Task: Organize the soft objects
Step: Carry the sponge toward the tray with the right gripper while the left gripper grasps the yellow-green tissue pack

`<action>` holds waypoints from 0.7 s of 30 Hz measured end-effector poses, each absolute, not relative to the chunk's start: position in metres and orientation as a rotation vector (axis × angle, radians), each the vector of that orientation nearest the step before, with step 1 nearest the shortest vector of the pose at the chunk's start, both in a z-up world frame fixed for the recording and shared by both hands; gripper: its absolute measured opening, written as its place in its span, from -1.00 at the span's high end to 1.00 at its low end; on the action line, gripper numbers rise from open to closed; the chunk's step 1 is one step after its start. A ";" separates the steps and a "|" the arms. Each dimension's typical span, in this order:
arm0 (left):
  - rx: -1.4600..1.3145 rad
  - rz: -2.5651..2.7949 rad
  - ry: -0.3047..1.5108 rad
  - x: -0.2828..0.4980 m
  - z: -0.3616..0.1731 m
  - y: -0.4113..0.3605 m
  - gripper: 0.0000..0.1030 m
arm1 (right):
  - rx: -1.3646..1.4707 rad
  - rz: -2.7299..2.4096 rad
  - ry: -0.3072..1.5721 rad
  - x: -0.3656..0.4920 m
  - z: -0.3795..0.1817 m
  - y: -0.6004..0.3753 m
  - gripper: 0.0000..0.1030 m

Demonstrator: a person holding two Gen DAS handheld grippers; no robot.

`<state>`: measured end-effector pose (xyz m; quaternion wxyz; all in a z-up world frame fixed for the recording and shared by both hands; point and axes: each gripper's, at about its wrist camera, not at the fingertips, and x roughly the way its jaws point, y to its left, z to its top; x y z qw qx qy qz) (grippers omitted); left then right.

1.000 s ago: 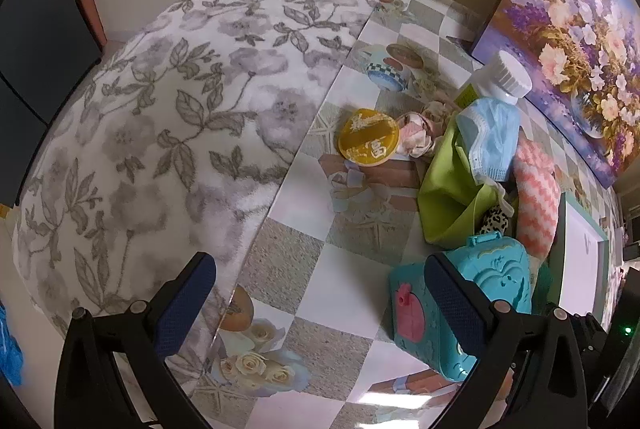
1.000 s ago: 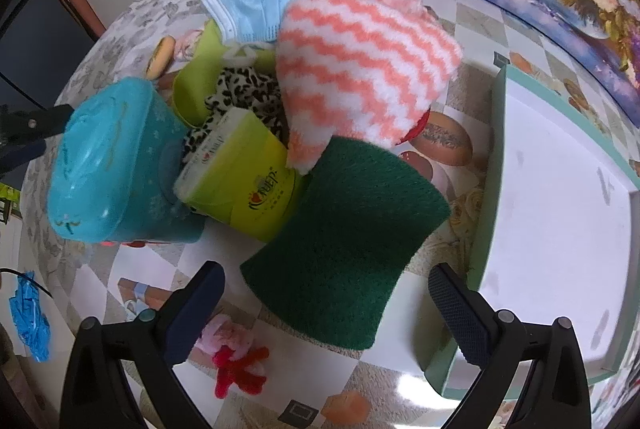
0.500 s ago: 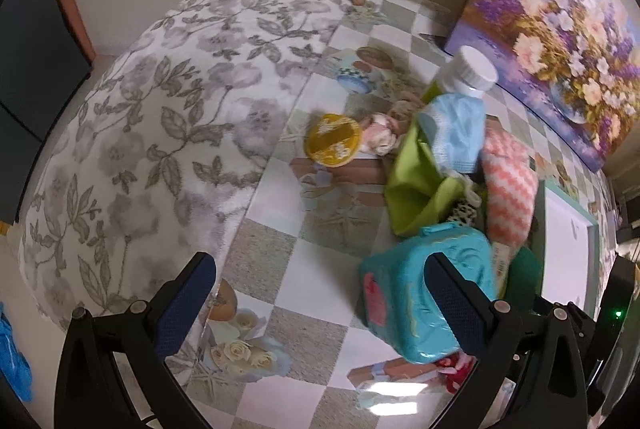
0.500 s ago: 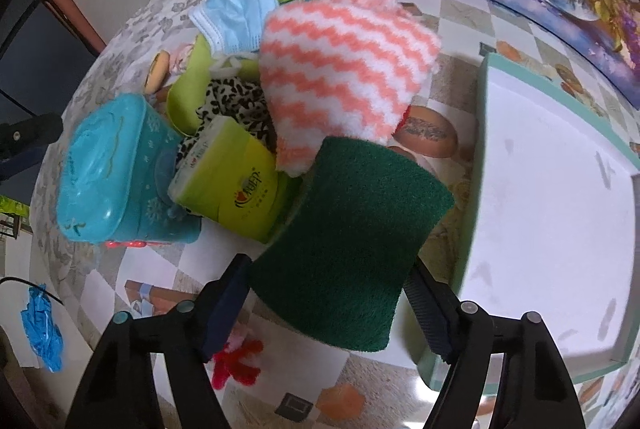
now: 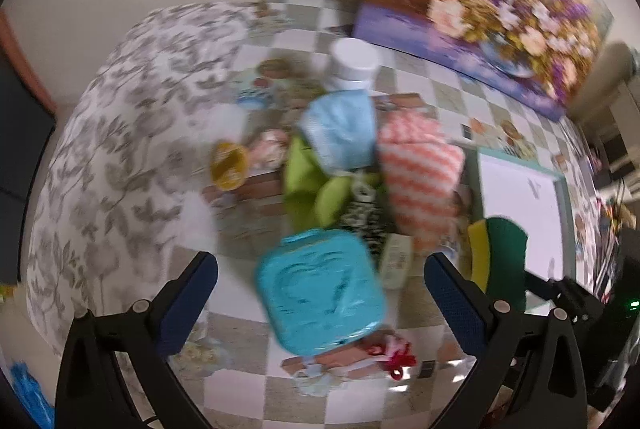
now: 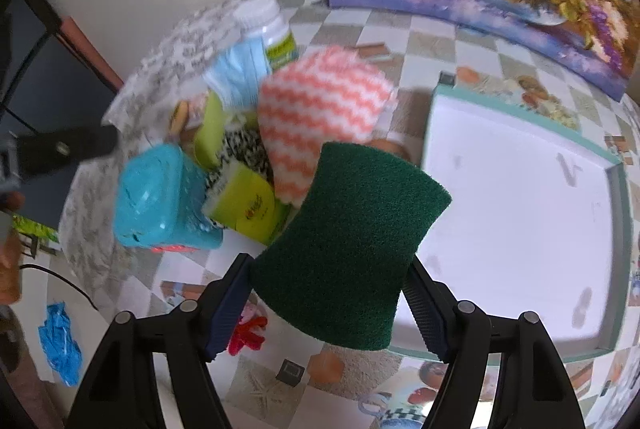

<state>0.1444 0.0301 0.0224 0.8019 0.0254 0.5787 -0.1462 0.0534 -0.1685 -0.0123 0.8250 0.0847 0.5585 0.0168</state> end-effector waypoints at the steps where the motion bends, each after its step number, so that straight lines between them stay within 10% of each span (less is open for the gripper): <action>1: 0.067 -0.325 1.245 0.144 0.023 0.023 -1.00 | 0.174 0.021 1.175 0.050 -0.005 -0.175 -0.50; 21: 0.326 -0.436 1.432 0.147 -0.023 -0.076 -0.24 | 0.231 -0.139 1.130 0.038 0.016 -0.239 -0.50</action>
